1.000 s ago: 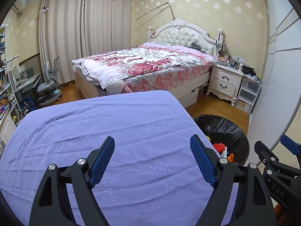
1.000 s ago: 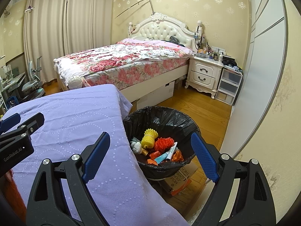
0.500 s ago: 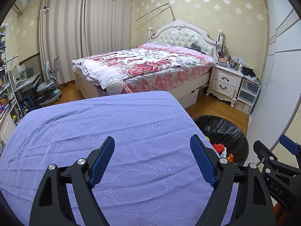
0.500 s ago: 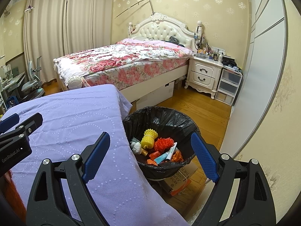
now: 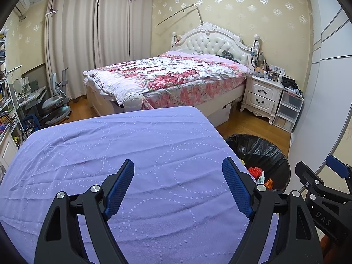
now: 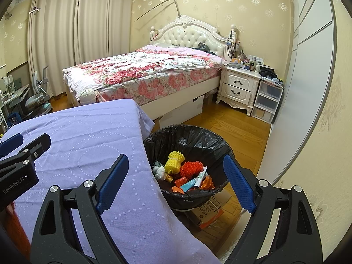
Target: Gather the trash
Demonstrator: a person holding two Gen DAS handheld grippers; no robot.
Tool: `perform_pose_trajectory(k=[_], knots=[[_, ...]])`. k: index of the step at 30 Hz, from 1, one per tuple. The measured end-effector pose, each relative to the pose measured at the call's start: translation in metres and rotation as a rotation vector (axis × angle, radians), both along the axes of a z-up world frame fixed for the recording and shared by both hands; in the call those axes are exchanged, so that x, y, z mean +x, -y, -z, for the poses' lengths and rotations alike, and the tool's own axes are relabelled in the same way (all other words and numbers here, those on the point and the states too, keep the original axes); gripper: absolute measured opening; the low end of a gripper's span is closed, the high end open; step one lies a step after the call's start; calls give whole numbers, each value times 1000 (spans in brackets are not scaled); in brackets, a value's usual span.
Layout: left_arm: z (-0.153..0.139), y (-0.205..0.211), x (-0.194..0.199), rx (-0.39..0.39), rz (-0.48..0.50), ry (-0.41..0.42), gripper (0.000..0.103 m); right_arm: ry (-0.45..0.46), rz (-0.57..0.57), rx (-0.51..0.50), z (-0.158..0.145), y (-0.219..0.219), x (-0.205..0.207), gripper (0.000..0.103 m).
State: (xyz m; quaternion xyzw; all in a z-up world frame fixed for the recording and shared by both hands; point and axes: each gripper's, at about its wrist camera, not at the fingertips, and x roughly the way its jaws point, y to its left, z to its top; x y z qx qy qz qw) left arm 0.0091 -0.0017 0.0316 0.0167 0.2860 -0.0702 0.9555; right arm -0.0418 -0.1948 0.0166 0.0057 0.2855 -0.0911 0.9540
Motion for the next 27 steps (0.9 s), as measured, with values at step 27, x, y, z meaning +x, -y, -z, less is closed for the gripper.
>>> perform_pose_trajectory(k=[27], knots=[[-4, 3, 0, 16, -5, 32, 80, -2, -2, 0, 0, -2, 0, 86]])
